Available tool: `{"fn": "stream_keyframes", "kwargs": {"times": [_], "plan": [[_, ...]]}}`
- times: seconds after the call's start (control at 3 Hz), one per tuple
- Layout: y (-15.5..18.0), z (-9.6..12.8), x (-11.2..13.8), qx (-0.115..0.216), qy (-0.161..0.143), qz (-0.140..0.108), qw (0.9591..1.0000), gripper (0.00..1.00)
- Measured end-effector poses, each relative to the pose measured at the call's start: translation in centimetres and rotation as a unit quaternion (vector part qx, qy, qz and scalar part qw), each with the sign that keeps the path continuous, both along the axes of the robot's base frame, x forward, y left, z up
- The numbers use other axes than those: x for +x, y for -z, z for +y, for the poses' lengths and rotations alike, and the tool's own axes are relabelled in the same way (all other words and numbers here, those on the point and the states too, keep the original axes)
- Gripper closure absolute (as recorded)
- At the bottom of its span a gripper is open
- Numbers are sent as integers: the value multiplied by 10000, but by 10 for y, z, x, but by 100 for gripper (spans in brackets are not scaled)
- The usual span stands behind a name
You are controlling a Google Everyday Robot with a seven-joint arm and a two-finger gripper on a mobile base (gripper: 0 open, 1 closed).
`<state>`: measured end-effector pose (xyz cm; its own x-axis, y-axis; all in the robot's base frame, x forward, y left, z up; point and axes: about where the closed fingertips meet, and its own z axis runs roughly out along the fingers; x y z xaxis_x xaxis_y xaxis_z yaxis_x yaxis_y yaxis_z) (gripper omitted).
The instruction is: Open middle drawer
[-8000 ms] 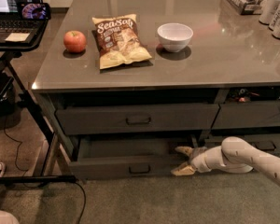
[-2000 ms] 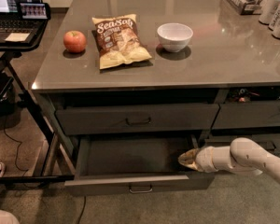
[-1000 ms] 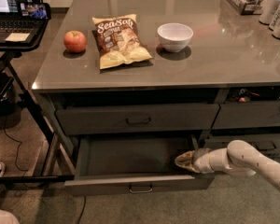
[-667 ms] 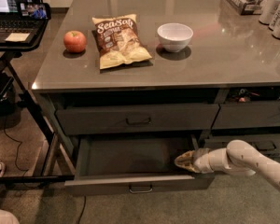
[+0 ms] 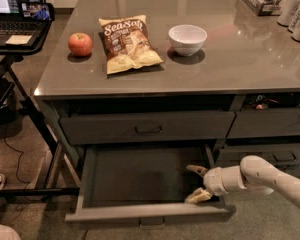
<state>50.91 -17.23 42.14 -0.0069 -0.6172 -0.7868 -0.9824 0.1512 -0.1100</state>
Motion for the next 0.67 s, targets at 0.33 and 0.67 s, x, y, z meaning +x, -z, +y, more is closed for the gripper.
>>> {"fn": "stream_keyframes", "kwargs": {"times": [0.33,0.67], "plan": [[-1,2,-18,148,149,122,9997,0],[-1,2,-18,148,149,122,9997,0]]}}
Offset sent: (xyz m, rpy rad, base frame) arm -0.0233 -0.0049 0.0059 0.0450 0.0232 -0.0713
